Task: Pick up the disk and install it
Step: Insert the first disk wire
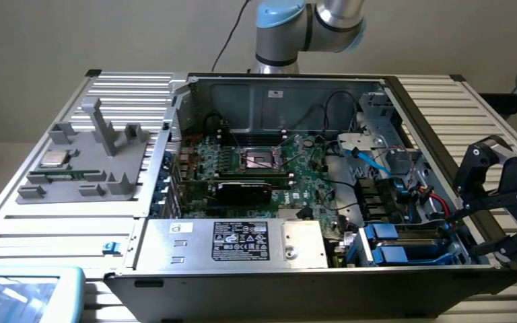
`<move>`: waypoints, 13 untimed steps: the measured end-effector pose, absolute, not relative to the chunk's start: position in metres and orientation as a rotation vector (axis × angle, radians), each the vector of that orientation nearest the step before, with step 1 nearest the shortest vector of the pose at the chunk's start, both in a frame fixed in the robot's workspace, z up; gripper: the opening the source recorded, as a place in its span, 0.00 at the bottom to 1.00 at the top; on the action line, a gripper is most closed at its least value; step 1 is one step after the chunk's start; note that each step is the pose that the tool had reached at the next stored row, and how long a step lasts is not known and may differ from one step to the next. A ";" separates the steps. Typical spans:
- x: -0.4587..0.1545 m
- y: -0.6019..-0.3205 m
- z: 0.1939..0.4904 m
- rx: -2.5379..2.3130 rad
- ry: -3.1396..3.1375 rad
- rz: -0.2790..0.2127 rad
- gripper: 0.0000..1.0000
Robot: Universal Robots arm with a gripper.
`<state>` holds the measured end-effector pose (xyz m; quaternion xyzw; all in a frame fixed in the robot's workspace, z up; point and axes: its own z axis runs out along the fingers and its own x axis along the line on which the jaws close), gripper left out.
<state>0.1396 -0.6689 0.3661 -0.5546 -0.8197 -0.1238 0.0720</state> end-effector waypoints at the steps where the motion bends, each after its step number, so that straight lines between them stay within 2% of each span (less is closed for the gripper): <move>1: 0.140 -0.669 0.366 -1.667 -2.463 -0.372 0.44; 13: 0.136 -0.669 0.349 -1.666 -2.477 -0.394 0.44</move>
